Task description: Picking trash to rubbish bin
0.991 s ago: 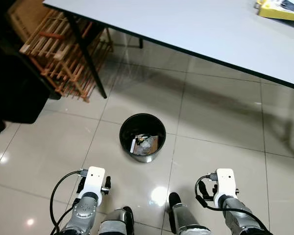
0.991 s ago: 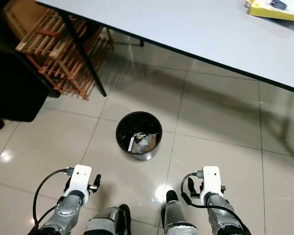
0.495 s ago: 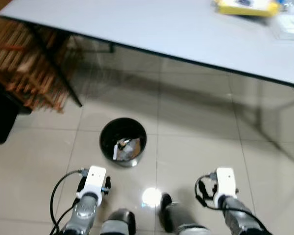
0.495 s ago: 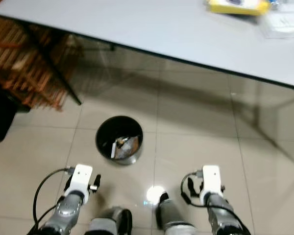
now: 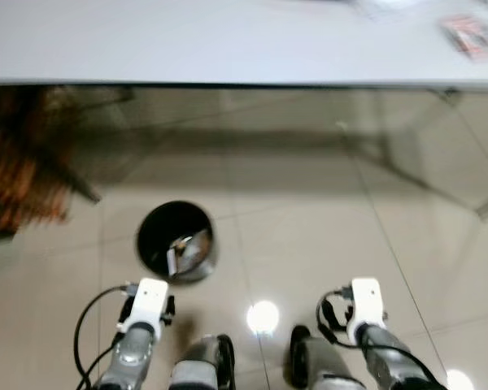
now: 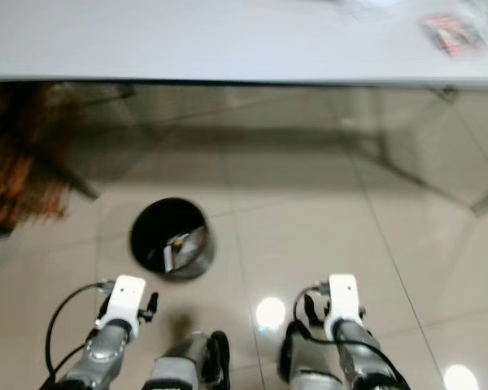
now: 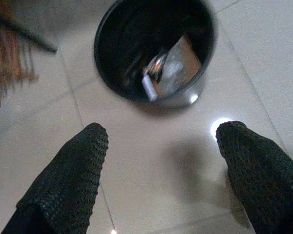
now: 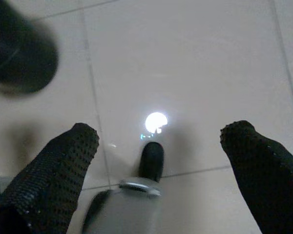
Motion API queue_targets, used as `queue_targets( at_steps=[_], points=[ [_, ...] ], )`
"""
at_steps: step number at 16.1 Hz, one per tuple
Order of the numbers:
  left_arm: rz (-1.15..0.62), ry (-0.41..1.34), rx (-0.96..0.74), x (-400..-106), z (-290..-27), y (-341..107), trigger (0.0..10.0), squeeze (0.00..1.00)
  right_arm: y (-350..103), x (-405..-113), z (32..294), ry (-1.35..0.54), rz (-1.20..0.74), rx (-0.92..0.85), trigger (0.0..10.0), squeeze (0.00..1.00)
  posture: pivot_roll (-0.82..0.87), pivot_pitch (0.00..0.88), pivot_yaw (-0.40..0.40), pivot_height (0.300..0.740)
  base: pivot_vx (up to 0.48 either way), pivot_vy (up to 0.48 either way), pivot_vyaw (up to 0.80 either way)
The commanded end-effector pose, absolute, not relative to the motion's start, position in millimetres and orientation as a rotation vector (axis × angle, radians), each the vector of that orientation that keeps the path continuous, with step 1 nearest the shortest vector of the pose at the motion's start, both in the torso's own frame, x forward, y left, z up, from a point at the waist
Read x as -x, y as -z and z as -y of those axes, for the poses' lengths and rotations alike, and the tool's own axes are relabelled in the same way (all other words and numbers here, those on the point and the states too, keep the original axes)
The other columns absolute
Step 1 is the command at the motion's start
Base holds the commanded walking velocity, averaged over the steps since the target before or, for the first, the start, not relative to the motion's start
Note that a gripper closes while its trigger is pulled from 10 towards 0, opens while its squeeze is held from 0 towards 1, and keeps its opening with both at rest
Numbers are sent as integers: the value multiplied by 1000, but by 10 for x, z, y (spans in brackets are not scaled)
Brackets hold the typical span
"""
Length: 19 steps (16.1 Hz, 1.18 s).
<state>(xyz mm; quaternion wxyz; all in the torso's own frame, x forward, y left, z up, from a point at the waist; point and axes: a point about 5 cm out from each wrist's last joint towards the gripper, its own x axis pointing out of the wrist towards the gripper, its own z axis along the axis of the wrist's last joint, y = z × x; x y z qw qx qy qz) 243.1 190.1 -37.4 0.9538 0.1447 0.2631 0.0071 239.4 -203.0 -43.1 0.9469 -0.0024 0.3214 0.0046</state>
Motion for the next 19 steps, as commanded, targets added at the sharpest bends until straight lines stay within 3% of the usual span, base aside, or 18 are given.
queue_targets(
  at_steps=[1, 6, 12, 16, 19],
  points=[
    [-580, -11, -287, -2313, -1888, 465, 10000, 0, 503, -2293, 2052, -1, -698, 1, 10000, 0, 68, 291, 83, 740, 0, 0, -800],
    [-580, -6, -287, -2318, -1885, 463, 10000, 0, 504, -2292, 2050, 0, -698, 1, 10000, 0, 68, 289, 83, 740, 0, 0, -766],
    [-568, 2, -283, -2354, -1863, 441, 10000, 0, 487, -2314, 2047, -1, -686, 4, 10000, 0, 67, 275, 86, 740, 0, 0, 0],
    [-424, 13, -279, -2600, -1808, 216, 10000, 0, 309, -2537, 2024, -17, -581, 17, 10000, 0, 63, 251, 92, 740, 0, 0, 0],
    [-176, 83, -352, -2814, -1655, -122, 10000, 0, 46, -2775, 2005, -47, -421, 32, 10000, 0, 62, 238, 94, 740, 0, 0, 0]
  ],
)
